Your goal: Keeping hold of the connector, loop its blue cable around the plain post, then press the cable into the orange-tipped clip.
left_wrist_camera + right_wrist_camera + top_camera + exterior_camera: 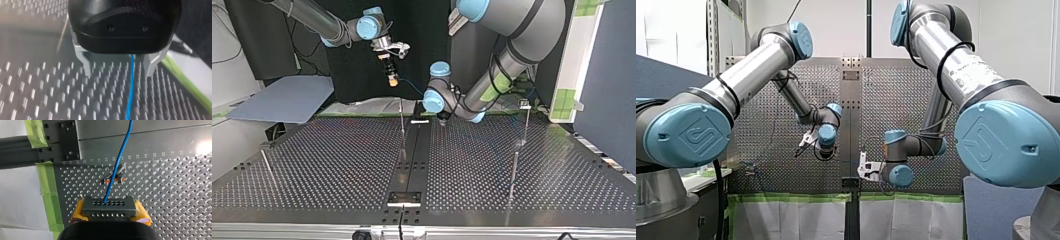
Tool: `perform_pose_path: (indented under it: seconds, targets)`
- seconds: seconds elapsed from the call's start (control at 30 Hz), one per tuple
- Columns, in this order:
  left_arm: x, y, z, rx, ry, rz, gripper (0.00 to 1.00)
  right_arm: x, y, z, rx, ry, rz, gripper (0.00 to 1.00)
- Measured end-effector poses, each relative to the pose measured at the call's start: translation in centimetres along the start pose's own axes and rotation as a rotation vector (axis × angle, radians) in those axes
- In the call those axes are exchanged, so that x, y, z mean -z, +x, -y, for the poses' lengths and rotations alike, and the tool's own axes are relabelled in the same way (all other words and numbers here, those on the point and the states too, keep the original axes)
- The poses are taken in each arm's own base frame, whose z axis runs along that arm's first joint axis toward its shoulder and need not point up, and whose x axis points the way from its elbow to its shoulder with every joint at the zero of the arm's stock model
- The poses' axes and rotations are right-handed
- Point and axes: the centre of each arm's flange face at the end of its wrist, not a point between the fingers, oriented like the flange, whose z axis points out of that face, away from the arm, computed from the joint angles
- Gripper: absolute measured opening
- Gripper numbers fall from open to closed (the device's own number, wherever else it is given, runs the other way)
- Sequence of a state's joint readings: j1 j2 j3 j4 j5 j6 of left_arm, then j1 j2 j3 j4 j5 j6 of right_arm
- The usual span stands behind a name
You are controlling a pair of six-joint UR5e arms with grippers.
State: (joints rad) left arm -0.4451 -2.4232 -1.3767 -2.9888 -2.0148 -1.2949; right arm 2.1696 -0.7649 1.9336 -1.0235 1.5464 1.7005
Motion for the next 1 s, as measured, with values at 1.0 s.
perform_pose_path:
  seconds: [1.0]
  targets:
    - [1.8,3.1,9.3,0.115,0.336,0.038,0.99,-0.1,0.1,-0.4,-0.001,-0.011,0.002,0.02]
